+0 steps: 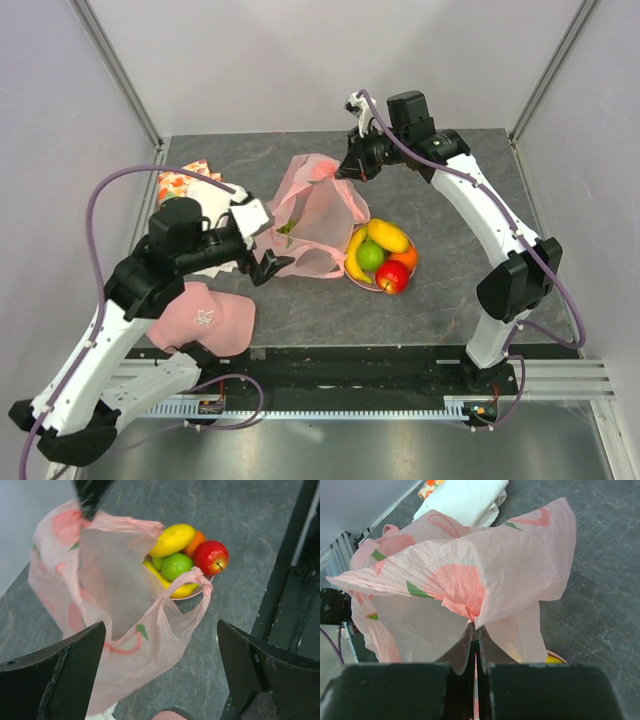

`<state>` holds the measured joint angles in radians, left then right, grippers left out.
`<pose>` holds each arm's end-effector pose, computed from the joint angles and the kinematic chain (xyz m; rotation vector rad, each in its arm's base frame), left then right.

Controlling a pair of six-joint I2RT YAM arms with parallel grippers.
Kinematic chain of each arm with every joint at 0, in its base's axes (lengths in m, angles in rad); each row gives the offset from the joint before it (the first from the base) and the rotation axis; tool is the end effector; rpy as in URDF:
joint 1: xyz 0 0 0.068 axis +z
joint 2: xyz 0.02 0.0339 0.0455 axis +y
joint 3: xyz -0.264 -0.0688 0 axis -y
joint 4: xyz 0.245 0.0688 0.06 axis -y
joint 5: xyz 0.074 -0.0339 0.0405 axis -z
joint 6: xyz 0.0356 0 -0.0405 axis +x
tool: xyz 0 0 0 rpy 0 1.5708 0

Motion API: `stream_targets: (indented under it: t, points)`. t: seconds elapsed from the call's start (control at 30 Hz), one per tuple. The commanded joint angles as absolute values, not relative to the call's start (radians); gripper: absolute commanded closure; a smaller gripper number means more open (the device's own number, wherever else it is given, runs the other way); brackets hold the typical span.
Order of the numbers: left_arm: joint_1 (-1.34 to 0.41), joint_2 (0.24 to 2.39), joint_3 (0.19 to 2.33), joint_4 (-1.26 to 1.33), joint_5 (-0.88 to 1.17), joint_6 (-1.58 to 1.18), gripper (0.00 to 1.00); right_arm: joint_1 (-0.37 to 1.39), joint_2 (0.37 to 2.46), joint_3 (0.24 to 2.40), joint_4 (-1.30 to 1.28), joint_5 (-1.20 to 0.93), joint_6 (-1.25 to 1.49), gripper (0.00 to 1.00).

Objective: Take the fake fruits out of the plastic bag

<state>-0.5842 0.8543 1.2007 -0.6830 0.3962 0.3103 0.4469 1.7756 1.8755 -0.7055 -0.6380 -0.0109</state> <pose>0.1238 -0.0983 0.4169 1.0661 1.5966 -0.5621 0.3478 0.1902 0.3977 -0.8533 2.0168 0.9403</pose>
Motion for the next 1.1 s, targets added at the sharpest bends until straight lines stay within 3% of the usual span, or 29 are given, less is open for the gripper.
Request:
stream_targets:
  t: [0.0, 0.27, 0.5, 0.6, 0.63, 0.7, 1.07]
  points:
    - [-0.704, 1.008, 1.160, -0.620, 0.452, 0.503, 0.01, 0.449, 1.789, 1.931, -0.675, -0.584, -0.005, 1.00]
    - [-0.853, 1.206, 1.192, -0.480, 0.292, 0.745, 0.01, 0.448, 1.769, 1.910, -0.678, -0.578, -0.011, 1.00]
    - [-0.856, 1.273, 1.233, -0.679, 0.253, 0.864, 0.08, 0.445, 1.738, 1.881, -0.680, -0.554, -0.028, 1.00]
    - [-0.856, 1.272, 1.200, -0.742, 0.232, 0.865, 0.26, 0.446, 1.743, 1.873, -0.666, -0.546, -0.026, 1.00]
    - [-0.856, 1.256, 1.193, -0.758, 0.239, 0.850, 0.53, 0.445, 1.749, 1.873, -0.663, -0.539, -0.020, 1.00]
    - [-0.856, 1.218, 1.190, -0.814, 0.239, 0.822, 0.95, 0.446, 1.755, 1.884, -0.663, -0.529, -0.015, 1.00]
    - [-0.854, 0.822, 1.273, -1.471, 0.365, 0.810, 0.98, 0.546, 1.684, 1.775, -0.735, -0.390, -0.098, 1.00]
